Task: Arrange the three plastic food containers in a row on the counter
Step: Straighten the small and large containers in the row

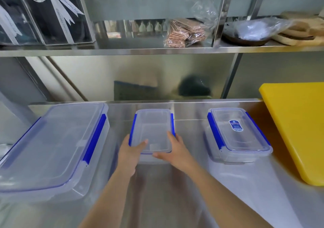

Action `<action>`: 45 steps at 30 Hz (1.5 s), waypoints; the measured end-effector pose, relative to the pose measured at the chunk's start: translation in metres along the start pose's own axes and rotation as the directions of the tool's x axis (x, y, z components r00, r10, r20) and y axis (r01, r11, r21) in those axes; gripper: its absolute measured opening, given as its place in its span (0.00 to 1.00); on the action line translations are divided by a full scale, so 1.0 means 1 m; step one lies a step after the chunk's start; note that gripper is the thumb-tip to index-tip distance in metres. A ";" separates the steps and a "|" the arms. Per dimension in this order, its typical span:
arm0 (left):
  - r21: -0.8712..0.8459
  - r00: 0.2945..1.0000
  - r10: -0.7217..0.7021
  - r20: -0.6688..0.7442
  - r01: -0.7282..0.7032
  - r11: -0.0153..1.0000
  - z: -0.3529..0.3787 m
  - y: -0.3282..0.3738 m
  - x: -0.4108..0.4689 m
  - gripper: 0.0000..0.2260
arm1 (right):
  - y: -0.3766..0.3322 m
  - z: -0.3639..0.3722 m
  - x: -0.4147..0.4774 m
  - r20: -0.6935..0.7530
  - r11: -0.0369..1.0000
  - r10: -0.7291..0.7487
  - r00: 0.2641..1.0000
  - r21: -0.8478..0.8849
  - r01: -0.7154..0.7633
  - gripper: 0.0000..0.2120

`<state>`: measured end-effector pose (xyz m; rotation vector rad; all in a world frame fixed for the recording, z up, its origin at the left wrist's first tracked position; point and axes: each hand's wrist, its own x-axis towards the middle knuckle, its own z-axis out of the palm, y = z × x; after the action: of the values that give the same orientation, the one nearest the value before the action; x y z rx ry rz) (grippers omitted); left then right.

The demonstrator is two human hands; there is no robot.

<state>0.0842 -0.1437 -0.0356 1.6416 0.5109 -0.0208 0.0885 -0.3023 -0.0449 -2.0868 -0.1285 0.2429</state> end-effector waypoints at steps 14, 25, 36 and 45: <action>0.150 0.999 0.042 0.004 -0.042 0.988 0.052 0.001 -0.010 0.25 | 0.027 -0.052 -0.010 0.006 1.000 0.011 1.000 0.015 -0.011 0.44; 0.553 0.845 0.497 -0.196 -0.323 0.768 -0.085 0.076 -0.001 0.15 | -0.046 -0.009 -0.008 -0.246 0.970 -0.219 0.944 -0.163 0.182 0.30; 0.614 0.930 0.029 -0.365 0.218 0.758 -0.291 0.020 0.054 0.30 | -0.133 0.147 -0.012 0.262 0.947 -0.100 0.960 0.320 0.012 0.37; 0.529 0.937 0.095 -0.337 0.105 0.842 -0.272 0.016 0.042 0.34 | -0.126 0.164 -0.020 0.101 0.950 -0.131 0.986 0.297 0.096 0.35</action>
<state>0.0508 0.1269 0.0065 2.2212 0.8394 0.1410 0.0326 -0.1045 -0.0142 -1.7647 -0.2691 0.2982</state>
